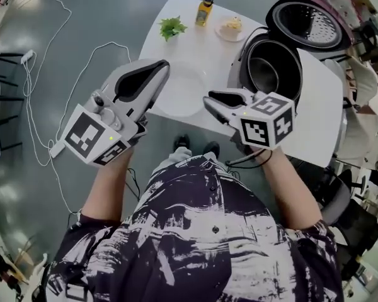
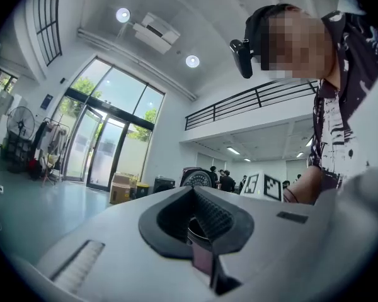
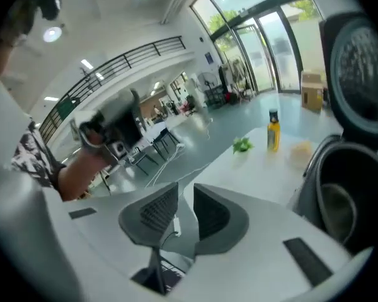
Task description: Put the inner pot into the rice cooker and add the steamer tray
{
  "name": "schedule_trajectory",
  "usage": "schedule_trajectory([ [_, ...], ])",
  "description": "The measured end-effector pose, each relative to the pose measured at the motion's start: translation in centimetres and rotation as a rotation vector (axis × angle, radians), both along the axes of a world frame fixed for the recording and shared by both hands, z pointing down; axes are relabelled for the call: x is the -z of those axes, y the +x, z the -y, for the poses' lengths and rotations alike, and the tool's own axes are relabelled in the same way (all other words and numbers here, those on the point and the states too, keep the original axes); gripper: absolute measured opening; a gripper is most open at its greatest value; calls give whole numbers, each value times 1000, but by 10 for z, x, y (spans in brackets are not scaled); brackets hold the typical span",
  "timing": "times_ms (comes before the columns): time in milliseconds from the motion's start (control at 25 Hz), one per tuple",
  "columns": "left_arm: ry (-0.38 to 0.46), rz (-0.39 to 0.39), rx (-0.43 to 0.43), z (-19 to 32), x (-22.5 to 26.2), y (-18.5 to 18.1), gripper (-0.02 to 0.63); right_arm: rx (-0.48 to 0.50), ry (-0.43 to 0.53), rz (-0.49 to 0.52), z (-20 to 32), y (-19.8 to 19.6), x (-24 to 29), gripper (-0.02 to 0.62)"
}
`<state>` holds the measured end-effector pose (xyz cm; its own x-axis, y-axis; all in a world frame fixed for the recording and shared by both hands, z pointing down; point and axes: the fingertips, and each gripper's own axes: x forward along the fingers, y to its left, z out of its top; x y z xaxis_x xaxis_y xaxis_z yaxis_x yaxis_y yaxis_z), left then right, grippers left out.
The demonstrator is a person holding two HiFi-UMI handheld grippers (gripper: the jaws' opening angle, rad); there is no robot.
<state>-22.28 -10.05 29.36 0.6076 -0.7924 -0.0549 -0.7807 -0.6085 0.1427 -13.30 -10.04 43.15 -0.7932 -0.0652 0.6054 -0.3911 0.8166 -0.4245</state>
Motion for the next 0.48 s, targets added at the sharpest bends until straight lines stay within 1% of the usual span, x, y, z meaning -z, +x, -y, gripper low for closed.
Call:
schedule_trajectory([
  [120, -21, -8, 7, -6, -11, -7, 5, -65, -183, -98, -33, -11, -91, 72],
  [160, -29, -13, 4, -9, -16, -8, 5, -82, -223, -132, -40, -9, -114, 72],
  [200, -37, -17, 0, -11, -20, -9, 5, -86, -241, -165, -45, -7, -131, 72],
  [240, -43, -21, -4, -14, -24, -10, 5, -76, -235, -195, -47, -6, -143, 72],
  [280, -49, -25, -6, -16, -27, -12, 5, -55, -207, -216, -44, -9, -147, 72],
  [360, -57, -30, -5, -19, -33, -16, 5, 2, -111, -228, -24, -25, -142, 72],
  [480, -60, -39, 7, -23, -38, -26, 5, 126, 87, -231, 28, -69, -122, 72],
])
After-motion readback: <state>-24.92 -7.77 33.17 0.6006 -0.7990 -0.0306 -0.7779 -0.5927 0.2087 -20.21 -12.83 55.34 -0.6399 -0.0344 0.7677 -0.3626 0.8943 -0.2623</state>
